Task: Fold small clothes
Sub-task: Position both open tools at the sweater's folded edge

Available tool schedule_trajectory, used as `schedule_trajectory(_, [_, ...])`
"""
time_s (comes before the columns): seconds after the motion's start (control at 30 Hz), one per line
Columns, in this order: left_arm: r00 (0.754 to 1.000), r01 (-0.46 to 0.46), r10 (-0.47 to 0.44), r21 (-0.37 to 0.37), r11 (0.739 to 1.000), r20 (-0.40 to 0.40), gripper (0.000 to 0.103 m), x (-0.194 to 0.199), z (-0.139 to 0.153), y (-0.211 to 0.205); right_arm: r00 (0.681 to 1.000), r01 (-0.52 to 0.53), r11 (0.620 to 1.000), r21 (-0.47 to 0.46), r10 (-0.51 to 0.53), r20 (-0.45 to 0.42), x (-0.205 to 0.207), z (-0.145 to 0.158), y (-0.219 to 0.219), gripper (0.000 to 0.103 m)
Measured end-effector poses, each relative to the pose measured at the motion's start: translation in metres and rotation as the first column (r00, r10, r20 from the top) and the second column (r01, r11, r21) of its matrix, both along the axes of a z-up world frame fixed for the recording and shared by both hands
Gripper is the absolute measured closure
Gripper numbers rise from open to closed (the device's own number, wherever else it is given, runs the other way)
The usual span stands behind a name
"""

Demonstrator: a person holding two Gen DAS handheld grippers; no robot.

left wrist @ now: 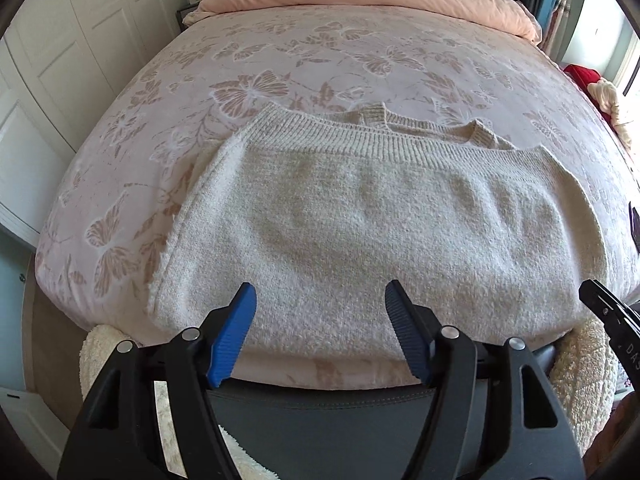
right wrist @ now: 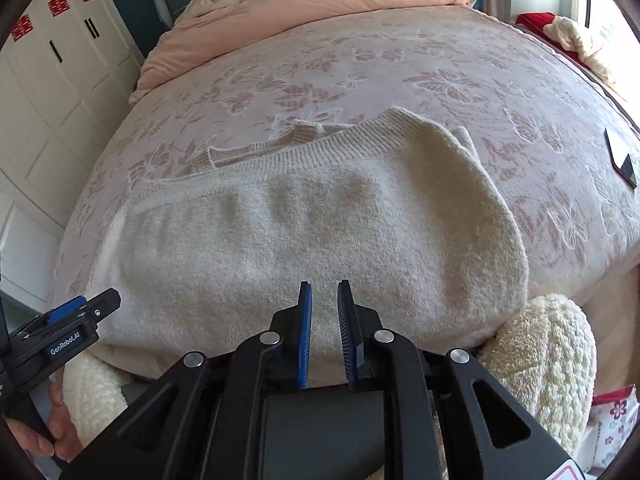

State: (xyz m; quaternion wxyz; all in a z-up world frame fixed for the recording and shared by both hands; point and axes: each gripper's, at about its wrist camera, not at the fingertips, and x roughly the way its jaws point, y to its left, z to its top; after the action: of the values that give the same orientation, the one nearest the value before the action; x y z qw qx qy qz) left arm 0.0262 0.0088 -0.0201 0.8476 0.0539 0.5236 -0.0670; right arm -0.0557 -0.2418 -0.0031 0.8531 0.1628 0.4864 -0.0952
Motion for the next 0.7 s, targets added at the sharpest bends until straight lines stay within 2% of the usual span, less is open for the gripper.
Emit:
schedule_trajectory(0.4, [1.0,0.009,-0.01,0.027,1.0,0.015,0.038,-0.014,0.002,0.001,1.0,0.006,1.0,-0.003,-0.006,0.024,-0.011,0.003,0.001,0.087])
schedule_trajectory(0.47, [1.0,-0.003,0.003,0.022,1.0,0.015,0.033,-0.014,0.001,0.005,1.0,0.005,1.0,-0.003,-0.005,0.02,-0.012,0.002,0.001,0.087])
schedule_trajectory(0.5, [1.0,-0.014,0.014,0.015,1.0,0.016,0.024,-0.013,0.001,0.009,1.0,0.003,1.0,-0.001,-0.003,0.018,-0.012,0.002,0.002,0.087])
schedule_trajectory(0.53, [0.999,-0.034,0.035,-0.012,0.999,0.017,0.017,-0.013,0.001,0.016,1.0,0.002,1.0,-0.002,-0.002,0.018,-0.012,0.002,0.002,0.087])
schedule_trajectory(0.6, [0.994,-0.11,0.11,-0.113,0.987,-0.004,0.013,-0.01,-0.002,0.041,1.0,-0.009,1.0,0.007,0.009,0.015,-0.01,0.002,0.005,0.087])
schedule_trajectory(0.63, [0.986,-0.166,0.164,-0.176,0.97,-0.031,0.012,-0.007,-0.006,0.057,1.0,-0.017,1.0,0.017,0.017,0.012,-0.008,0.001,0.007,0.087])
schedule_trajectory(0.7, [0.951,-0.309,0.29,-0.295,0.904,-0.11,0.012,-0.003,-0.021,0.094,0.999,-0.046,0.998,0.05,0.046,0.0,0.003,-0.002,0.013,0.087])
